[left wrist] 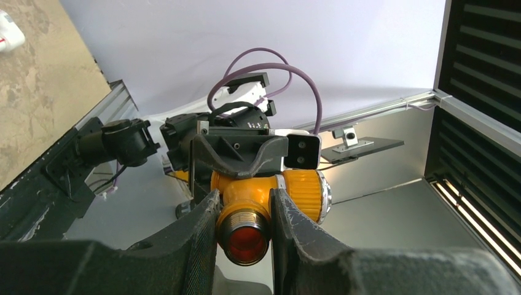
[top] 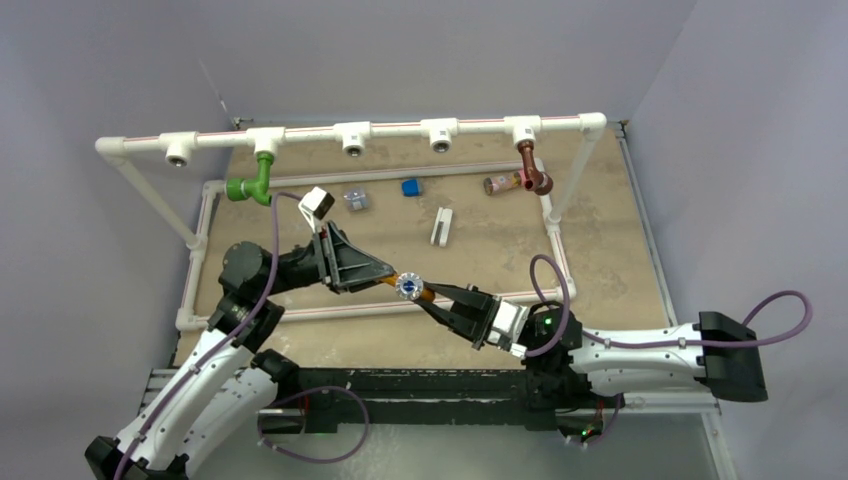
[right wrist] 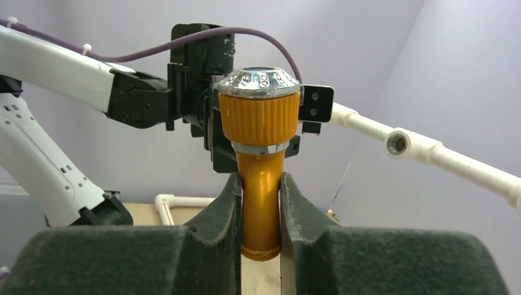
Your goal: Install the water faucets
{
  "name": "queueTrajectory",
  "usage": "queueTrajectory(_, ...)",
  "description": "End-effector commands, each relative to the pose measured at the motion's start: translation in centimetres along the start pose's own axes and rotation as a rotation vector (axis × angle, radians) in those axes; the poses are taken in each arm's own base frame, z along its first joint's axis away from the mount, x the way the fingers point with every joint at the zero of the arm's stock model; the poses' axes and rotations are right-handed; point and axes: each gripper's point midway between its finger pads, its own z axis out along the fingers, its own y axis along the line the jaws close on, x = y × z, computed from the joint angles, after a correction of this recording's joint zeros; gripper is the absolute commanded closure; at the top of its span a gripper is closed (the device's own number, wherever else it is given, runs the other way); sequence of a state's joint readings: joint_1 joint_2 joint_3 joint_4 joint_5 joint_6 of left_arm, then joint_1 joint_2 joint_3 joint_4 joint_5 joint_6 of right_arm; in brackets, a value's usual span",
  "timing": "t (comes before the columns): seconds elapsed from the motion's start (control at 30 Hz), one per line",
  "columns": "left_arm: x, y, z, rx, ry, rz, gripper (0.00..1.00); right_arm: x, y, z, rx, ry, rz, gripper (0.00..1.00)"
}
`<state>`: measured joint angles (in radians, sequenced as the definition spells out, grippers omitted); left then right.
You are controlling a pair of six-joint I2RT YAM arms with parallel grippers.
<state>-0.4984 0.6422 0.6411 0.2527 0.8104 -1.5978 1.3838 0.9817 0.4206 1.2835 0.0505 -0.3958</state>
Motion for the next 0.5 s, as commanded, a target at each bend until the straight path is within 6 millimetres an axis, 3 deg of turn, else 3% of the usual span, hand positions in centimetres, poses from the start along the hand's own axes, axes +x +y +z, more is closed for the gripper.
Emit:
queueTrajectory(0.0,0.2,-0.5,0.1,0.027,0.016,0.011,0.99,-1.3,-0.7,0.1,0.035,-0.055,0.005,1.0)
queueTrajectory(0.07,0.2,-0.5,0.1,0.027,0.021,0.014,0.87,-1.3,-0.9,-0.1,0.044,-0.054,0.004,1.0)
queueTrajectory(0.17,0.3,-0.5,0.1,0.024,0.027,0.023,0.6,-1.3,-1.2,-0.3,0.06,-0.053,0.007,1.0)
queueTrajectory(0.27,0.2,-1.0,0.2,0.012,0.027,0.051,0.43,-2.0,-2.0,-0.7,0.093,-0.064,0.003,1.0)
queueTrajectory(0.37,0.0,-2.1,0.4,-0.007,0.036,0.106,0.33,-2.6,-2.7,-1.0,0.116,-0.062,-0.005,1.0)
queueTrajectory(0.47,-0.5,-3.5,0.8,-0.035,0.041,0.195,0.31,-3.2,-3.5,-1.1,0.139,-0.04,-0.005,1.0)
